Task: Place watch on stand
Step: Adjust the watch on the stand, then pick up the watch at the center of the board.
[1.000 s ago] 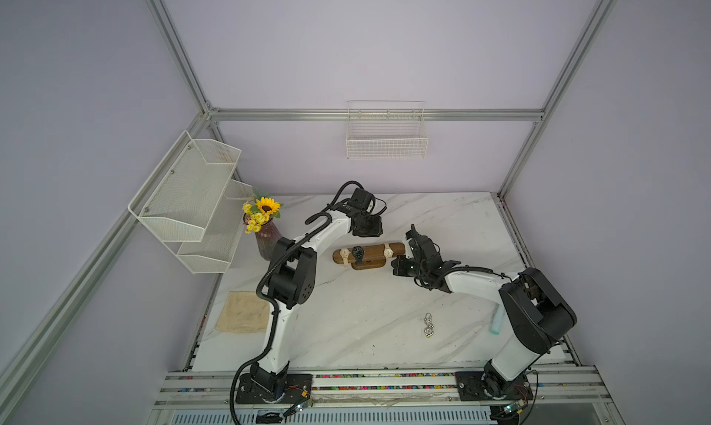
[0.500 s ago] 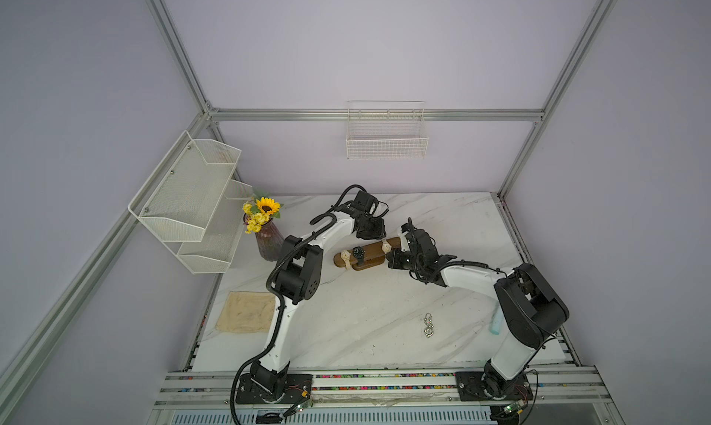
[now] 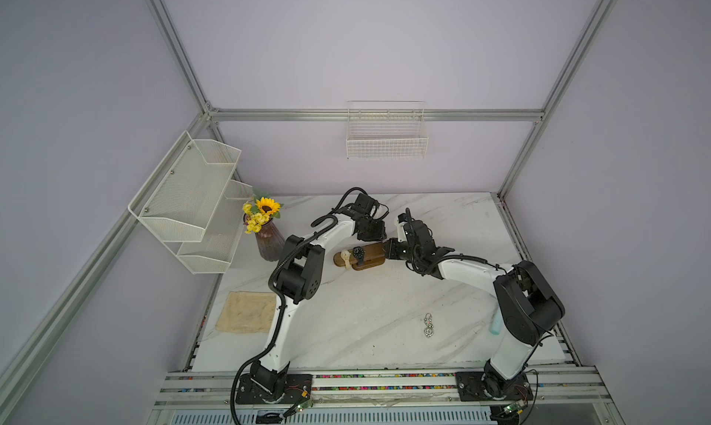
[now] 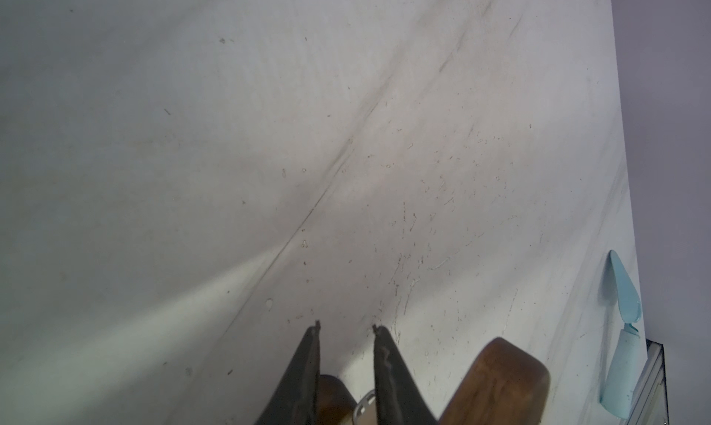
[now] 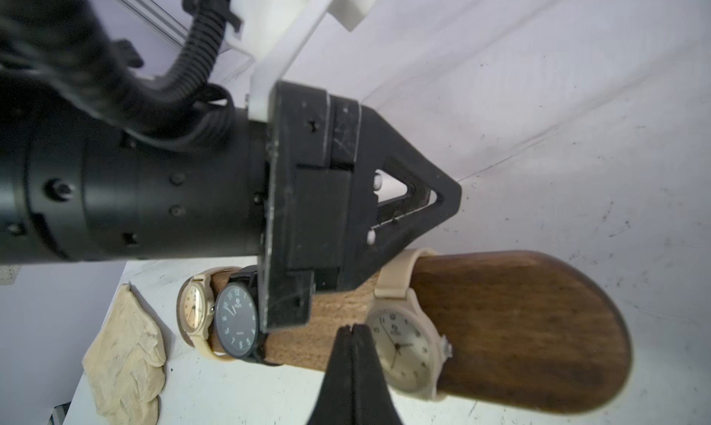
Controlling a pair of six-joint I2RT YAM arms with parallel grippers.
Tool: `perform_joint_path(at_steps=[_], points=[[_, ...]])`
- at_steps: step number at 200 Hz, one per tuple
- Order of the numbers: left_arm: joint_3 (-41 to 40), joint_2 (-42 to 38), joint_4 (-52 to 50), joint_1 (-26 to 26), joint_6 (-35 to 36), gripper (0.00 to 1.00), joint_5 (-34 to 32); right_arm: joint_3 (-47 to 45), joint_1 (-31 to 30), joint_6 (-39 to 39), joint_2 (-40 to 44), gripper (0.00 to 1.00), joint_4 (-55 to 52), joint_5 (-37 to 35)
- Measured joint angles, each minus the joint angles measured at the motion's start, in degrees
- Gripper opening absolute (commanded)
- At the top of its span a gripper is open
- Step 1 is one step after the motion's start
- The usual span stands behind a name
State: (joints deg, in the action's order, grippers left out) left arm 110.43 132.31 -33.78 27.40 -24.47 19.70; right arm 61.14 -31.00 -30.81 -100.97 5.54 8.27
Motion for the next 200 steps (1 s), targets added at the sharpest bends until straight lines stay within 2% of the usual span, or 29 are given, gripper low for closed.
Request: perform_joint_path(at_steps=[78,106,137,147,174,187,200], points=[[-0.02,-0.44,-0.48,-2.01,0.04,0.34,-4.57,0.02,0.48,0.9,-0.15,0.0,0.02,1.01],[0.02,-1.97,-1.51,-3.26,0.31,0.37,-7.72,0.02,0.52,1.57,3.78,0.01,-1.79,2.01],[-0.04,-6.86,-2.6,-3.48,0.76,0.39,-11.02,-1.66,0.48,1.14,17.03,0.23,-8.63,-0.83],[-0.17,-9.7,-2.75,-3.28,1.09,0.39,-11.8,-3.19,0.44,0.39,22.58,0.31,-11.72,-2.84],[-2.71,-18.84,-1.84,-1.88,1.49,0.39,-13.64,-8.9,-1.05,-4.22,35.76,0.46,-23.02,-9.09],[-4.44,-22.8,-1.31,-0.2,1.6,0.39,-14.23,-11.13,-3.37,-7.69,39.06,0.61,-30.1,-12.33],[-6.43,-26.01,-0.72,2.29,1.68,0.39,-14.6,-12.76,-6.38,-11.76,40.13,0.65,-37.48,-14.93]])
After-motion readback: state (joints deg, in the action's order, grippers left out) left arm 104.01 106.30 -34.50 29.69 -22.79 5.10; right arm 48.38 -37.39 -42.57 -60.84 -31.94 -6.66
